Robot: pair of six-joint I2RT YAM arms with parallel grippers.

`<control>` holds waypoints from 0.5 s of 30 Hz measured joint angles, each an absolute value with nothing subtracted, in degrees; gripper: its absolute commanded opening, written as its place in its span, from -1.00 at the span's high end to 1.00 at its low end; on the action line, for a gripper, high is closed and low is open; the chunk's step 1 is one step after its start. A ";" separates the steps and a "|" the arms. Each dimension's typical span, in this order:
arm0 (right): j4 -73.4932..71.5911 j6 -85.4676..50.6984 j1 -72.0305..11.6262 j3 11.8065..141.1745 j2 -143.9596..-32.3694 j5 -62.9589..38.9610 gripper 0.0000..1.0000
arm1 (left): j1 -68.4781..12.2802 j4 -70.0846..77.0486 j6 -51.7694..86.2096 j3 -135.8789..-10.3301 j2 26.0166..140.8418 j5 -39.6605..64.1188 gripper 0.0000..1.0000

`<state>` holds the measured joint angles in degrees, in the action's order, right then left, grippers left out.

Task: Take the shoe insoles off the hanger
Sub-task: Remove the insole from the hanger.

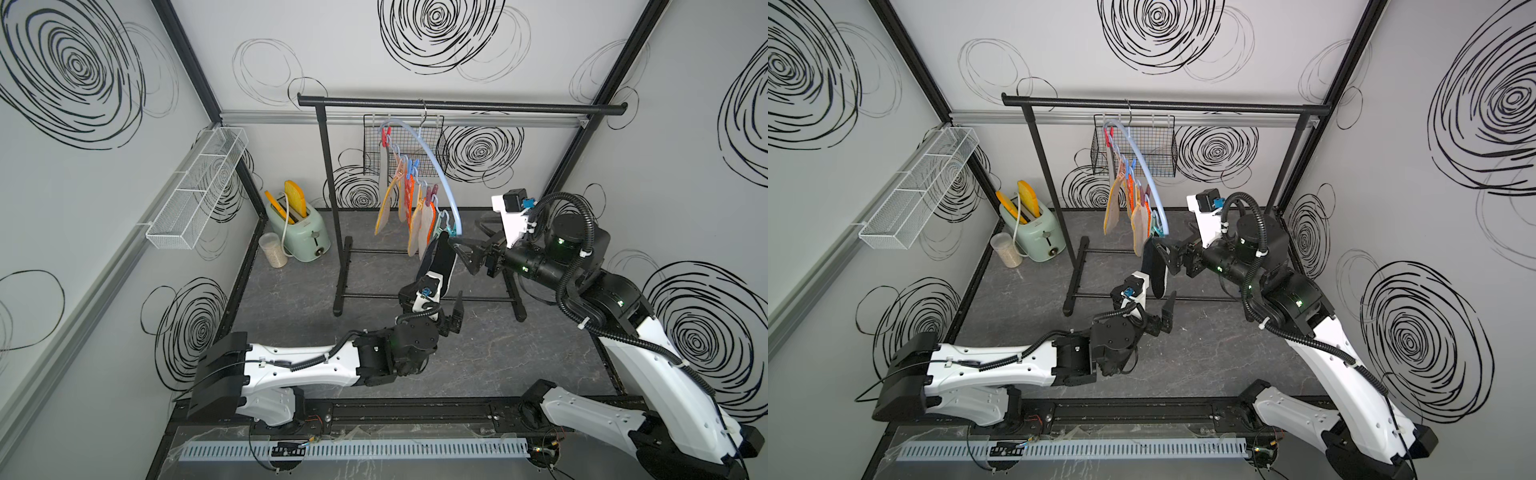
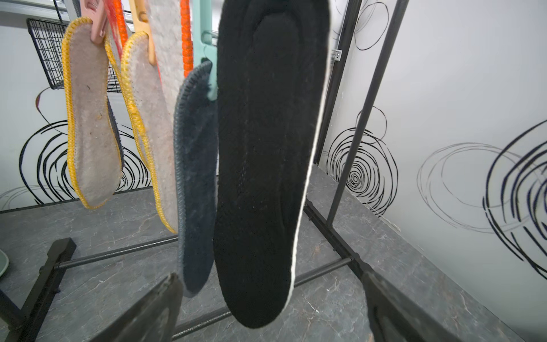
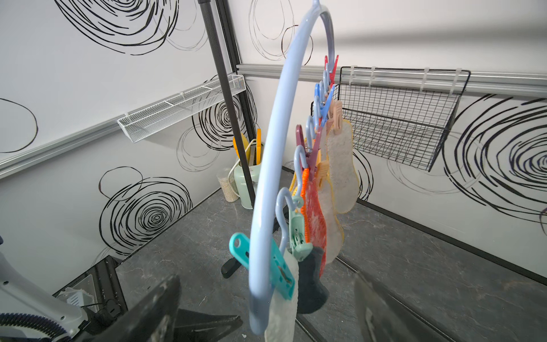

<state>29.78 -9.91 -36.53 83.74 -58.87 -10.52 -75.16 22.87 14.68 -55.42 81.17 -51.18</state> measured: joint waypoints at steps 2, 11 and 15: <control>29.56 -10.11 -36.53 83.74 -58.87 -10.57 -0.83 | -74.46 24.05 14.31 -56.73 83.72 -52.38 -0.88; 29.47 -10.13 -36.49 83.31 -58.19 -10.55 -0.83 | -70.39 24.34 14.98 -57.49 86.41 -52.71 0.17; 29.12 -10.09 -36.27 82.37 -56.80 -10.55 -0.84 | -69.73 23.97 15.42 -56.51 85.25 -52.34 0.46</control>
